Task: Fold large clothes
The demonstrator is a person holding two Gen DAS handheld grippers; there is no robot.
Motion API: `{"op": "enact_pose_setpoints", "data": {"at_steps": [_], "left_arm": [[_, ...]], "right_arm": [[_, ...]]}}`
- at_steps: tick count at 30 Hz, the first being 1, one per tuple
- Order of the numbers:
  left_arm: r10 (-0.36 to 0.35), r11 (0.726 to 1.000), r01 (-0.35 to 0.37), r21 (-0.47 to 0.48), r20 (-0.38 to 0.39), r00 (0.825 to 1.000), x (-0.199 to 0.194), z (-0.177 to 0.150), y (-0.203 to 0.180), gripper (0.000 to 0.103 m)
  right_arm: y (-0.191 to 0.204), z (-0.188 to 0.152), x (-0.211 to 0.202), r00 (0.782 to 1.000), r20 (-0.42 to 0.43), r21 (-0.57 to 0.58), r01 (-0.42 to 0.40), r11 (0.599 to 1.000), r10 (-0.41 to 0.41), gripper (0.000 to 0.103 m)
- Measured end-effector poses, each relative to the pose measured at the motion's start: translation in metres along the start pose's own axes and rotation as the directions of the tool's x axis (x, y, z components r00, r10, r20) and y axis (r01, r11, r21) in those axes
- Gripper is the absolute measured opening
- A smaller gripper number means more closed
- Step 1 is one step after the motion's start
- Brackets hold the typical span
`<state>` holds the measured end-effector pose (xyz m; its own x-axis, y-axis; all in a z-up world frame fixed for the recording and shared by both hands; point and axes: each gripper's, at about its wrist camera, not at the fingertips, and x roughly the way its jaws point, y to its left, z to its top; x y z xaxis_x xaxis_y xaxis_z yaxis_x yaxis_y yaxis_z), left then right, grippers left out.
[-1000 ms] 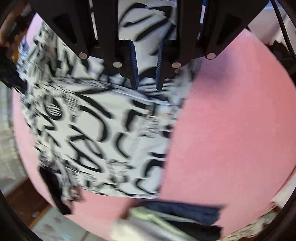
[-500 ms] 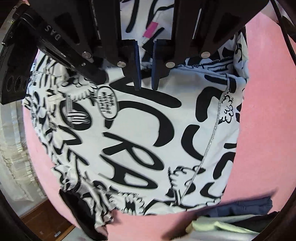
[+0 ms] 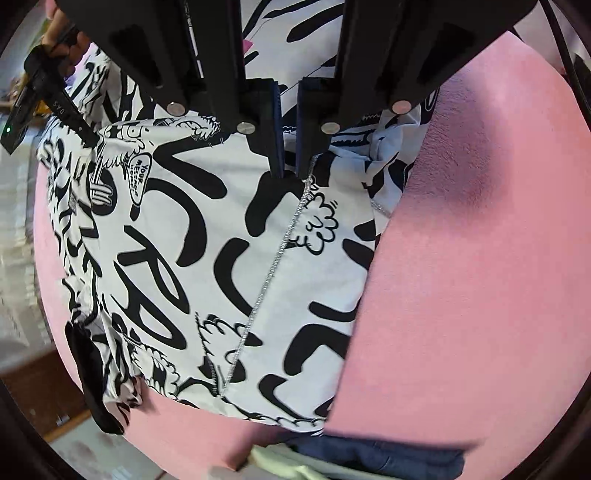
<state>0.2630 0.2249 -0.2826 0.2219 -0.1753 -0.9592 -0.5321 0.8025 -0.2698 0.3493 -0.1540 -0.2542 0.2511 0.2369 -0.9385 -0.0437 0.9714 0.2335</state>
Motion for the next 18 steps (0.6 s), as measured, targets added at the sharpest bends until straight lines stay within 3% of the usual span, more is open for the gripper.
{"op": "enact_pose_setpoints", "data": {"at_steps": [3,5,8,10,14,18], "left_arm": [[0.036,0.999,-0.036,0.005,0.003,0.999,-0.001,-0.001,-0.004,0.006],[0.055,0.998,-0.055,0.035,0.009,0.998,-0.006,0.000,-0.018,0.006],[0.000,0.995,0.000,0.101,0.001,1.000,-0.011,0.000,-0.041,0.006],[-0.038,0.988,0.042,0.150,-0.025,0.999,-0.008,0.002,-0.056,0.006],[-0.004,0.974,0.015,0.225,-0.050,0.999,0.008,0.011,-0.077,0.006],[0.023,0.969,-0.010,0.245,-0.052,0.998,0.020,0.031,-0.082,0.006]], "right_arm": [[0.000,0.003,-0.008,0.998,0.027,-0.006,0.065,0.998,-0.065,0.000],[0.005,0.005,-0.022,0.996,0.079,-0.028,0.046,0.999,-0.043,0.000],[0.026,0.005,-0.037,0.985,0.122,-0.088,-0.108,0.990,0.119,0.000],[0.046,0.003,-0.034,0.963,0.080,-0.127,-0.246,0.961,0.257,0.000],[0.086,-0.004,-0.010,0.929,-0.007,-0.130,-0.368,0.921,0.370,0.000],[0.119,-0.008,0.030,0.894,-0.081,-0.048,-0.445,0.894,0.440,0.000]]}}
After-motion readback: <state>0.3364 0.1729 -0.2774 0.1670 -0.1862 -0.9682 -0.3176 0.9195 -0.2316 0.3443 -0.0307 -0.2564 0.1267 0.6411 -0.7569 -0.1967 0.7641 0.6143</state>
